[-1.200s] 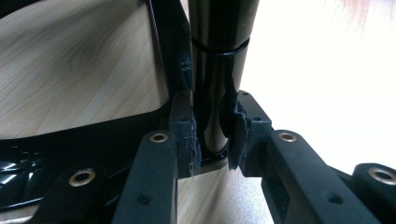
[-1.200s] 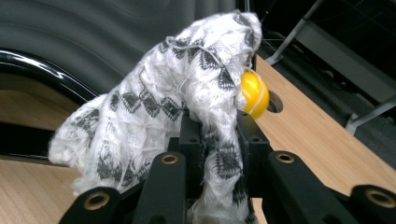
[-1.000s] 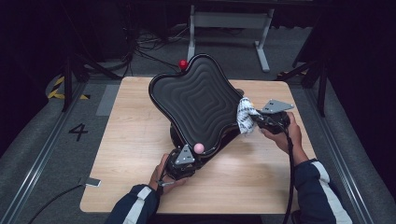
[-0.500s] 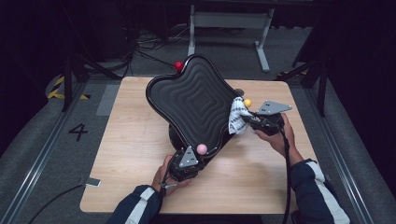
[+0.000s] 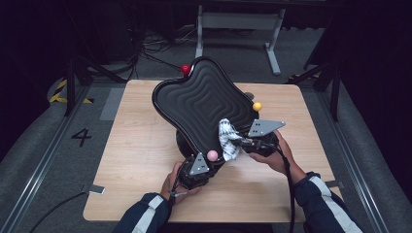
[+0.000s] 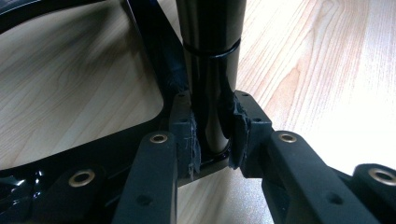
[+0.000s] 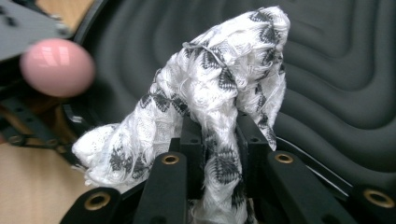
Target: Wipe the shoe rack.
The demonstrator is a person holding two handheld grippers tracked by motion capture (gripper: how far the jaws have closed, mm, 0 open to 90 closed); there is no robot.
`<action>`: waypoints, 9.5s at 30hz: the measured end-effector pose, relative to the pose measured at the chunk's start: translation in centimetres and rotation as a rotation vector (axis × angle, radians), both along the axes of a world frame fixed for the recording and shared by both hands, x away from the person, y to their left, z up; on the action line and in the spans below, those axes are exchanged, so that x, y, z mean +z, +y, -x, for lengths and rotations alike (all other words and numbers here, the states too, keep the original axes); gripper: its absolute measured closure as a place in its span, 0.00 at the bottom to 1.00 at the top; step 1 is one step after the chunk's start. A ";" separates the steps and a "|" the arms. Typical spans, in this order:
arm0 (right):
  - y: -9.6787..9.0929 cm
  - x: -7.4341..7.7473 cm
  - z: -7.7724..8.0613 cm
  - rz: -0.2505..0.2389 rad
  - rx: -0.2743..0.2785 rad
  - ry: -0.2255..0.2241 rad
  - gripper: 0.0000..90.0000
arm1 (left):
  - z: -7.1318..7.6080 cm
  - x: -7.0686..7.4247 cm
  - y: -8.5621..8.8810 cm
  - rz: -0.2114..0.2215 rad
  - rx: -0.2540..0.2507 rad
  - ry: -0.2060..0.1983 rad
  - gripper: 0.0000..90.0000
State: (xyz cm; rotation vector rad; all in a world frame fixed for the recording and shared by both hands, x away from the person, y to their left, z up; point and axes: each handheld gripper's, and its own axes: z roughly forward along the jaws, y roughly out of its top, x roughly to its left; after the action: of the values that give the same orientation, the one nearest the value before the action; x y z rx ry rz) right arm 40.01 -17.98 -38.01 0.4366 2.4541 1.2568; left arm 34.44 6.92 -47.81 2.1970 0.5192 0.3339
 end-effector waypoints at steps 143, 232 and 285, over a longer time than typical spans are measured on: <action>0.7 -7.6 7.3 0.241 0.229 0.111 0.84 | -13.9 0.5 12.7 0.139 0.636 0.098 0.83; -1.7 -8.4 2.6 0.113 -0.207 -0.122 0.86 | -2.0 0.2 7.7 0.102 0.262 0.069 0.83; -2.1 -9.6 0.3 0.155 -0.219 -0.124 0.86 | -1.1 0.1 4.7 0.079 0.191 0.021 0.82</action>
State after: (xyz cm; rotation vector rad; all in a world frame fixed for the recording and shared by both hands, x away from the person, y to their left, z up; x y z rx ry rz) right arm 39.69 -20.04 -47.65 0.5509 2.3072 0.9676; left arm 35.52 11.63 -47.74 2.0810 0.7440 0.3855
